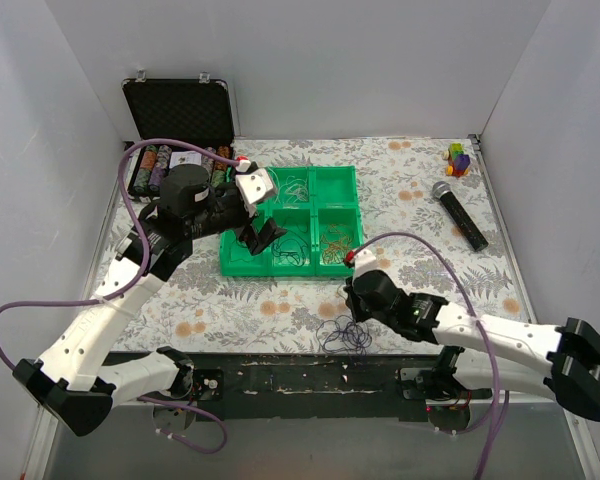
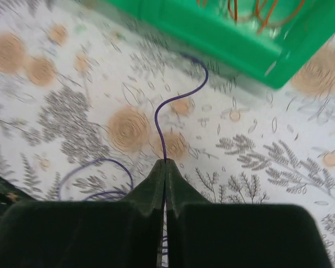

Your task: Untangle the cables

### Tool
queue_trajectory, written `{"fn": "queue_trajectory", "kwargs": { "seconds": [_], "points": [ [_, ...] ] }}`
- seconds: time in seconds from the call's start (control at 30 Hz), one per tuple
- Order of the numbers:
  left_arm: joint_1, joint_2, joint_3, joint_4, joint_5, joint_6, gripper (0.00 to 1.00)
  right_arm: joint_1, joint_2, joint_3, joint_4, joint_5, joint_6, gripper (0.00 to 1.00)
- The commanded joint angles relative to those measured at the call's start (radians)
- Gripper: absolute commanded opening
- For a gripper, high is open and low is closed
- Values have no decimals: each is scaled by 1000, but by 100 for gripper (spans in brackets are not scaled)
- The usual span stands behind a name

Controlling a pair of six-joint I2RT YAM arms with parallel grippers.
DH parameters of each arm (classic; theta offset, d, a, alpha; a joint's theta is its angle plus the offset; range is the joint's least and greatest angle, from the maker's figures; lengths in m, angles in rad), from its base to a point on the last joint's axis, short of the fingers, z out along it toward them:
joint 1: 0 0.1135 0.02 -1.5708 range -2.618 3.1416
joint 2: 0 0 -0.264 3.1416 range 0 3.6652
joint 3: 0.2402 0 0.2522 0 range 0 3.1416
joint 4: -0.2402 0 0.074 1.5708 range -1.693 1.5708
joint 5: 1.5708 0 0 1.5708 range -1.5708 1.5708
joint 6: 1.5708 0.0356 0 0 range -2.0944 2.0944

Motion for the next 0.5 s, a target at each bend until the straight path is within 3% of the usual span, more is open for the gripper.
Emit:
{"fn": "queue_trajectory", "kwargs": {
  "seconds": [0.0,0.2,0.47],
  "points": [
    [3,-11,29,-6,11,9,94,0,-133,207,-28,40,-75,1],
    [3,-23,9,-4,24,3,94,0,-207,410,-59,23,-135,1],
    [3,-53,-22,-24,118,1,95,0,-240,514,-10,-12,-163,1]
  ]
}}
